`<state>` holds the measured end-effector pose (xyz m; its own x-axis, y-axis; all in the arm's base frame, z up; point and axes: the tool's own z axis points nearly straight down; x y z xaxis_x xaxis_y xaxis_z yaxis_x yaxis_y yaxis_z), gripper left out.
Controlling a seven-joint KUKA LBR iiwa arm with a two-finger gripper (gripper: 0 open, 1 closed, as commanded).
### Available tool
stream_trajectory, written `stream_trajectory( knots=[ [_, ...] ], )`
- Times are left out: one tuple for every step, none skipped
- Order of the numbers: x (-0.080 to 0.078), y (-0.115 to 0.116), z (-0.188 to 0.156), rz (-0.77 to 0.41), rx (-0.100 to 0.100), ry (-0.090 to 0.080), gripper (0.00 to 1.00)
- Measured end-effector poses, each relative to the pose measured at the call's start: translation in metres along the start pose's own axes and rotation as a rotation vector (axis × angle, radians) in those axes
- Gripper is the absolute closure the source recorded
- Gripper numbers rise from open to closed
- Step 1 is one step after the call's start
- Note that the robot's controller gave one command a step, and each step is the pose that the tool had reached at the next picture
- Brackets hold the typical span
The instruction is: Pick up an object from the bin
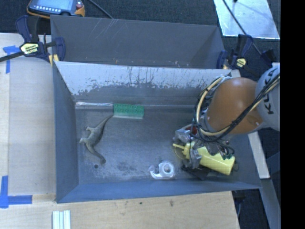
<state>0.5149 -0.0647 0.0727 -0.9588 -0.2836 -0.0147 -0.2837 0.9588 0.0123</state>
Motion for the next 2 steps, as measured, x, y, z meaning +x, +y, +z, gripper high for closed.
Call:
stream_trajectory(
  knots=[
    [0.0,0.0,0.0,0.0,0.001,0.0,1.0],
    [0.002,-0.012,-0.022,-0.002,-0.001,0.016,1.0]
  ],
)
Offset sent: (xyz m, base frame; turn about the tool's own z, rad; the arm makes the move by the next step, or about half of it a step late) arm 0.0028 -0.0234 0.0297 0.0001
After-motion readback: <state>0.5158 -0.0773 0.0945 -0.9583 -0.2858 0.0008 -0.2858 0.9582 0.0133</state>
